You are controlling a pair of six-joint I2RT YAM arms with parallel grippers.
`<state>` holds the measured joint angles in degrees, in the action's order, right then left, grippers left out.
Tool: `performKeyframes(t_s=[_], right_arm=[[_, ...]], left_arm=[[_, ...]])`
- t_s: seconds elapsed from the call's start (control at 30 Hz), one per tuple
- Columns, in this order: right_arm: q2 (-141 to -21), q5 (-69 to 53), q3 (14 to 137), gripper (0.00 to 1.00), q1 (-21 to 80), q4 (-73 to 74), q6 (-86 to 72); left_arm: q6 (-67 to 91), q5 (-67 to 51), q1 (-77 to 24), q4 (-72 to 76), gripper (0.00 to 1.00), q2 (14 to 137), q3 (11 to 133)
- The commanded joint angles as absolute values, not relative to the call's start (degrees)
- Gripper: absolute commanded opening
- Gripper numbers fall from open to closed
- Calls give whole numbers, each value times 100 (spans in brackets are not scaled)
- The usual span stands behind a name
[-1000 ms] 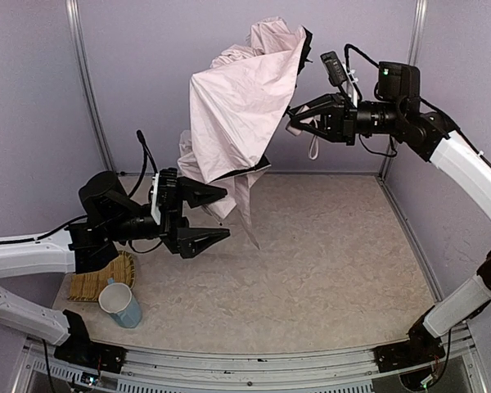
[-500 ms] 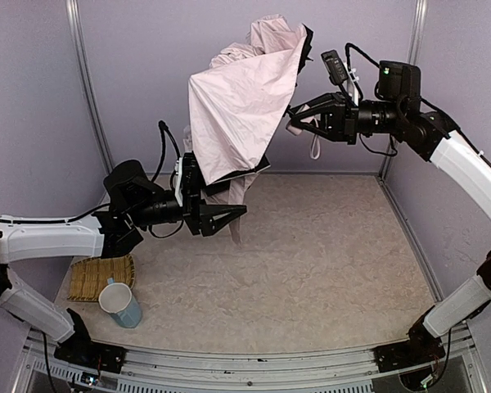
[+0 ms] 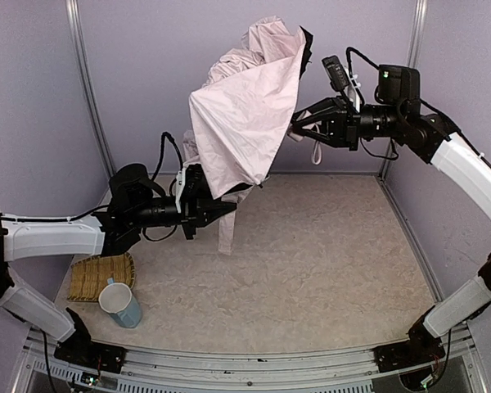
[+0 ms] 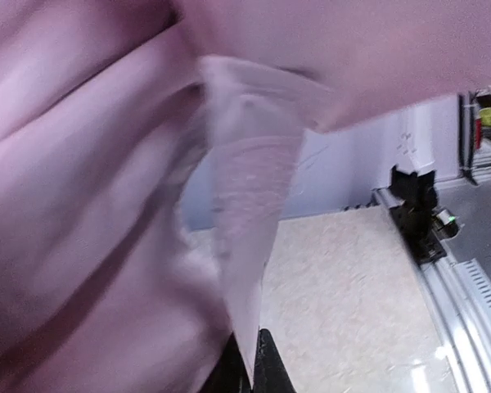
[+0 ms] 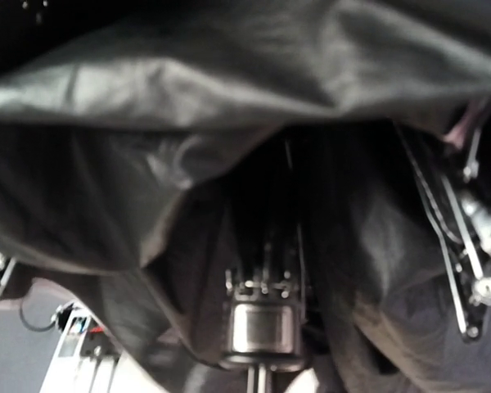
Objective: Put away the umbrella
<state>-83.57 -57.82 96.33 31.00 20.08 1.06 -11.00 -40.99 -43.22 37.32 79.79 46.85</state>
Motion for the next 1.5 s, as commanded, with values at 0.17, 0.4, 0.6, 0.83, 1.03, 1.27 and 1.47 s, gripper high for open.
performKeyframes(t_s=[0.17,0.4,0.6,0.83,1.03,1.27,1.47], right_arm=[[-7761,-6482,8651,0,3589,2155,1402],[-7945,-6024,7479,0,4254,2308,1613],[-8080,-5459,5981,0,4682,1406,1088],[-9245,-5740,4896,0,4981,274,440],[-10084,-5983,4534,0,5001,-353,54],[-11143,-6312,4589,0,4857,-652,-396],[-11313,-6345,4599,0,4518,-579,-525]], left_arm=[[-2627,-3602,-3353,3418,0,9280,5076],[-2894,-4660,-2865,3892,0,10812,6276],[-3319,-4957,-2873,4272,0,11578,6839],[-4157,-4528,-3020,4660,0,11926,6898],[-4470,-4251,-2982,4589,0,12198,7004],[-3694,-2537,-2971,4953,41,12489,7021],[-2792,403,-2753,4657,84,12296,7263]])
